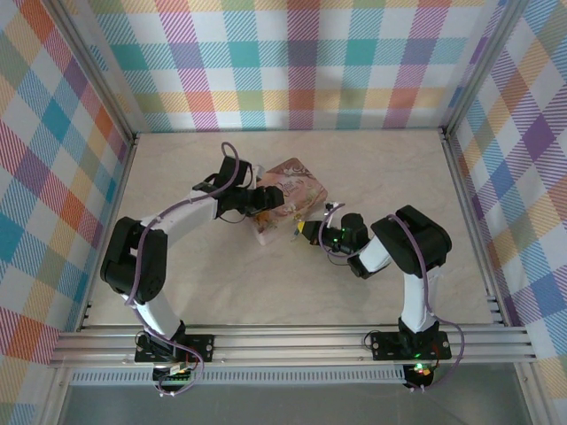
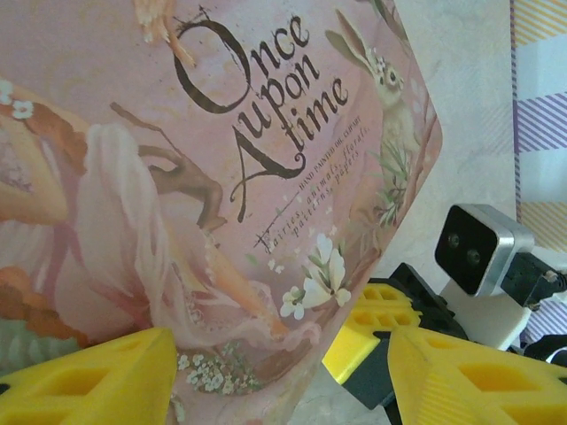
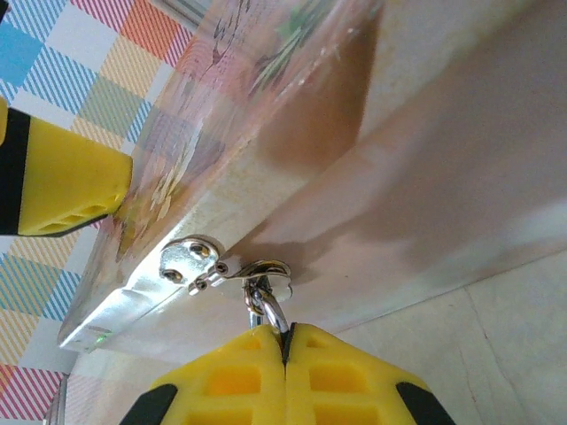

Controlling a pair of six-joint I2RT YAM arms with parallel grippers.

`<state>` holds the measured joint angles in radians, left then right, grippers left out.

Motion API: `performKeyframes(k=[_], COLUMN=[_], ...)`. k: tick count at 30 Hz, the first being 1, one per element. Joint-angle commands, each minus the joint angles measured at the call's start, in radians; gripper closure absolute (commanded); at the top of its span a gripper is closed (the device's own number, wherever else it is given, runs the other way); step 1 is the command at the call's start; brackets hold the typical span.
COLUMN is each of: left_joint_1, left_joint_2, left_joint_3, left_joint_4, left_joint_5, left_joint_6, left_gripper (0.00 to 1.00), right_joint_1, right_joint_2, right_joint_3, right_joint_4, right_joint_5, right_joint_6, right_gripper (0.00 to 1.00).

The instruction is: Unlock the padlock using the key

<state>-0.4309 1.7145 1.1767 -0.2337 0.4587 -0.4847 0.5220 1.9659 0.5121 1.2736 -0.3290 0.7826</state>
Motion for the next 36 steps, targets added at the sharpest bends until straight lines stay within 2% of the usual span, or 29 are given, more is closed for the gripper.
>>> performKeyframes(k=[1,36], left_joint_1=[-0.007,-0.036], left_joint_2=[-0.009,-0.028], left_joint_3=[-0.035,-0.099], left_joint_4=[-0.082,-0.053], left_joint_5=[-0.020,0.004], left_joint_6=[-0.006,-0.035], left_gripper=[0.35,0.34], right_joint_1=[-0.023,-0.075], right_joint_2=[-0.039,-0.047], right_joint_3=[0.000,0.098], right_joint_4=[0.107,0.009], right_joint_5=[0.035,0.062], right_joint_6=[0.035,0.135], right_gripper=[1.00,1.00])
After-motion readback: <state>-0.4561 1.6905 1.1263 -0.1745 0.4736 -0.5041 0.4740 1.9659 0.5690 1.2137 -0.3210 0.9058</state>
